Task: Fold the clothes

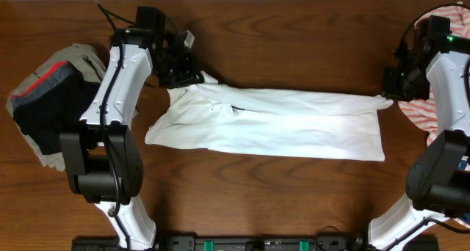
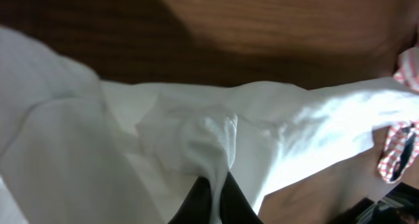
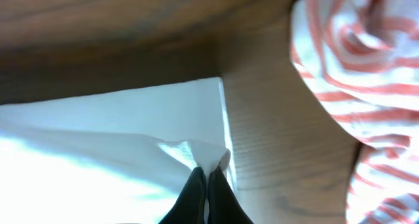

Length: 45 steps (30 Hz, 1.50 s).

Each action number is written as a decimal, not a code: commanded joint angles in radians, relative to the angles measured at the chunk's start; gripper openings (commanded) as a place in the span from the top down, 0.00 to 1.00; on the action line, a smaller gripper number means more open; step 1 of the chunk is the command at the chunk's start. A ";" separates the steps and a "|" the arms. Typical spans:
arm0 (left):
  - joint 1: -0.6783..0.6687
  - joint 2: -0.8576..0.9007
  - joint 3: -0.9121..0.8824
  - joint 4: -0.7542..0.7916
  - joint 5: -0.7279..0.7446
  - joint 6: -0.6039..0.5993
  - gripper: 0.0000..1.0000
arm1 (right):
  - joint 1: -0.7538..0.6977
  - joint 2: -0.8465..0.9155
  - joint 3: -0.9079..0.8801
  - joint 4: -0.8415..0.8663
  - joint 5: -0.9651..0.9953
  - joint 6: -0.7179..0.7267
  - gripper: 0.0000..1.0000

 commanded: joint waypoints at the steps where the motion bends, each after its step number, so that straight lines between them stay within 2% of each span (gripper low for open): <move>1: 0.004 0.004 0.001 -0.034 -0.041 0.033 0.94 | -0.029 -0.011 0.004 -0.006 0.095 0.013 0.99; 13: 0.005 0.004 -0.023 -0.224 -0.042 0.032 0.94 | -0.036 -0.011 0.000 -0.039 0.092 0.013 0.98; 21: 0.005 0.004 -0.084 -0.243 -0.042 0.032 0.94 | -0.036 -0.011 -0.032 -0.090 0.091 0.012 0.96; 25: 0.005 0.004 -0.106 -0.243 -0.054 0.032 0.94 | -0.036 -0.011 -0.068 -0.099 0.091 0.012 0.87; 29: 0.005 0.004 -0.107 -0.286 -0.136 0.032 0.93 | -0.036 -0.011 -0.095 -0.095 0.092 0.009 0.85; 33: 0.005 0.004 -0.107 -0.317 -0.154 0.032 0.83 | -0.036 -0.011 -0.099 -0.087 0.092 0.009 0.85; 45: 0.004 0.004 -0.108 -0.344 -0.154 0.032 0.83 | -0.035 -0.011 -0.099 -0.081 0.039 0.000 0.84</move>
